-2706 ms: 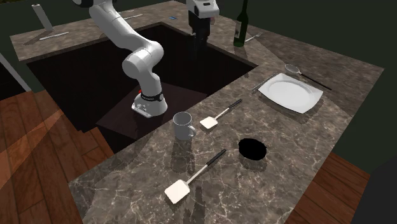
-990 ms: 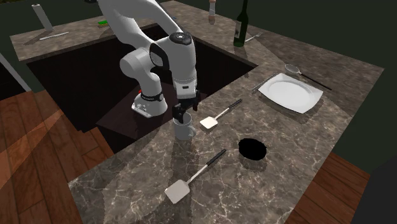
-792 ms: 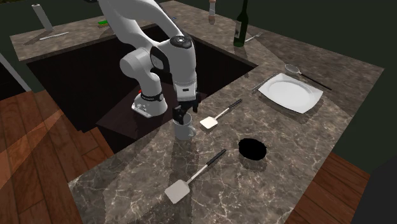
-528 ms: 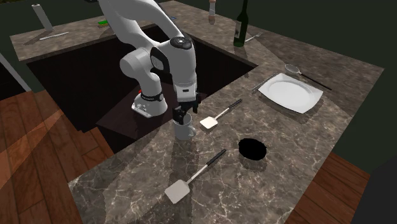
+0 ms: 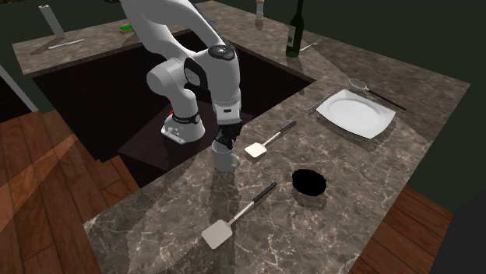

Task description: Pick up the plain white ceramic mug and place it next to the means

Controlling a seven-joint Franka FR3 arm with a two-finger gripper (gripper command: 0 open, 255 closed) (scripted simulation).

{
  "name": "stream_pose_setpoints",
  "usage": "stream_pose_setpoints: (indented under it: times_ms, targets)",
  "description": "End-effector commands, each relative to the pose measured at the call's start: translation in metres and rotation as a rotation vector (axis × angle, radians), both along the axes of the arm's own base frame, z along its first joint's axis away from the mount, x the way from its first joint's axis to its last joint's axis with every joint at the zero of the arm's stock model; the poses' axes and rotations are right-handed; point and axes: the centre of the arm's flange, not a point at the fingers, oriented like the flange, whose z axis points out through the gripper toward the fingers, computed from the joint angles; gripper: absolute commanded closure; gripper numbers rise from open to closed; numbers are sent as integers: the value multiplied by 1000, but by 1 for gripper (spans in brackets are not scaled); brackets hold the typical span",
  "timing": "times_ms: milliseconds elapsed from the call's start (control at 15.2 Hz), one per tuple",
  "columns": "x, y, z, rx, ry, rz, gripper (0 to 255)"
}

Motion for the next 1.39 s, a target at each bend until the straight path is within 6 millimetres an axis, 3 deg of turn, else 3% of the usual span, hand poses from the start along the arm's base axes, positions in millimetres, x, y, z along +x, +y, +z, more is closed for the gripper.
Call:
stream_pose_setpoints:
  times_ms: [0, 198, 1320]
  targets:
    - [0, 0, 0, 0, 1, 0, 255]
    - [0, 0, 0, 0, 1, 0, 255]
    - [0, 0, 89, 0, 1, 0, 255]
